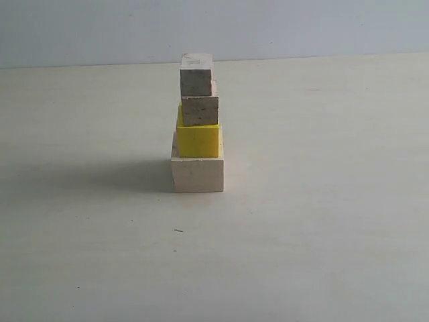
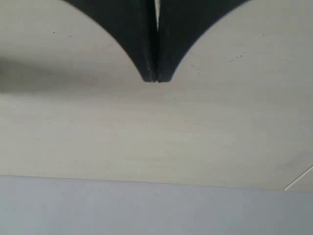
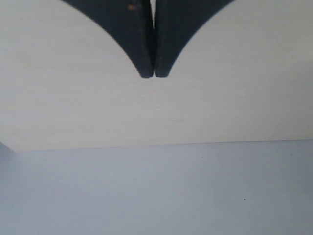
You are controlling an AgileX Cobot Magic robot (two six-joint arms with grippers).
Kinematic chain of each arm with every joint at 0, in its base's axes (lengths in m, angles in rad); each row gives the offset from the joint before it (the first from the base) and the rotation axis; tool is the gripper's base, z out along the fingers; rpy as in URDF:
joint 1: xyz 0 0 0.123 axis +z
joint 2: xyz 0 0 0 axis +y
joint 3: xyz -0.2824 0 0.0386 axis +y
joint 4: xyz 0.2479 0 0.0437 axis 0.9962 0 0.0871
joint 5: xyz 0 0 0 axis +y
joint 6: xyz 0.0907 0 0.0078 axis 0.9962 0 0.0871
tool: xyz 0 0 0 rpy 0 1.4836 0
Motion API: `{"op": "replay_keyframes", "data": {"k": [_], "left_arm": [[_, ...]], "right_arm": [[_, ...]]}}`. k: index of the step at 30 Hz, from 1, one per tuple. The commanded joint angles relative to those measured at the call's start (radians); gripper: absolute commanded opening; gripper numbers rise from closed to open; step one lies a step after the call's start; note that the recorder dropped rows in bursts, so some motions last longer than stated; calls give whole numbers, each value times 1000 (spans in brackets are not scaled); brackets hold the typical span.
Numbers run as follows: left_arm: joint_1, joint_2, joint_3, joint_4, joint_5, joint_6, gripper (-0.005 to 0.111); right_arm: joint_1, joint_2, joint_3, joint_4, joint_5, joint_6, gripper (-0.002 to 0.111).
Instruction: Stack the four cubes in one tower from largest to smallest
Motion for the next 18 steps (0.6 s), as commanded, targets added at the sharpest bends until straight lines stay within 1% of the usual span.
{"op": "replay_keyframes", "data": {"k": [1, 4, 18], "left_arm": [[-8, -5, 3, -8, -12, 5, 0], [-8, -5, 3, -8, -12, 5, 0], [-8, -5, 3, -8, -12, 5, 0]], "right_arm": [[24, -6, 5, -6, 63, -10, 0], [47, -6, 5, -10, 73, -10, 0], [47, -6, 5, 6, 73, -8, 0]]}}
